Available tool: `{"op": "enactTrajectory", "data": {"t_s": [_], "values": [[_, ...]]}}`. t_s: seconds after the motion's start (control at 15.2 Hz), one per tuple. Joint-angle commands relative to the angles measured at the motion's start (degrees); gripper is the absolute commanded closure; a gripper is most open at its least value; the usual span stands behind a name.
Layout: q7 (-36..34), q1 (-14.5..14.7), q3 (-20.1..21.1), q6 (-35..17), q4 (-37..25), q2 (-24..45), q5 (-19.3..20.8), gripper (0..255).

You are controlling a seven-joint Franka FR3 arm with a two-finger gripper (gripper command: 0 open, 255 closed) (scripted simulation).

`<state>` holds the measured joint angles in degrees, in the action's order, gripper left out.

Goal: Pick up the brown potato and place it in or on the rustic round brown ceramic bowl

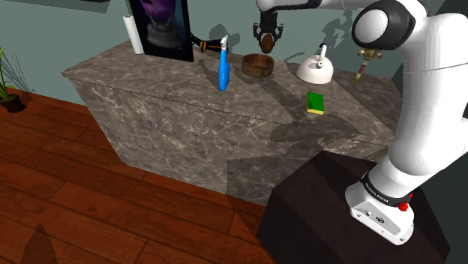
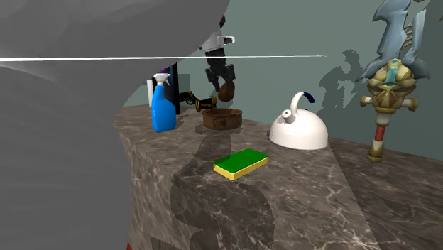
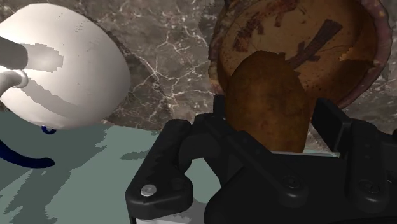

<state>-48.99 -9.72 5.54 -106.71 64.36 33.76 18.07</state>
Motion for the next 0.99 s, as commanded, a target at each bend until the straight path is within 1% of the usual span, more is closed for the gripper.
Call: {"op": "enactTrajectory", "data": {"t_s": [0.0,0.07,0.46,0.92], "values": [[0.18,1.78,-0.16,4.71,-12.25,7.67,0.31,255],[0.58,2.61,-0.33,7.38,-18.73,11.46,0.36,255],[-0.97,2.05,-0.29,1.56,-10.73,9.48,0.61,255],[-2.46,1.67,-0.36,-3.83,-4.64,8.98,1.05,255]]}}
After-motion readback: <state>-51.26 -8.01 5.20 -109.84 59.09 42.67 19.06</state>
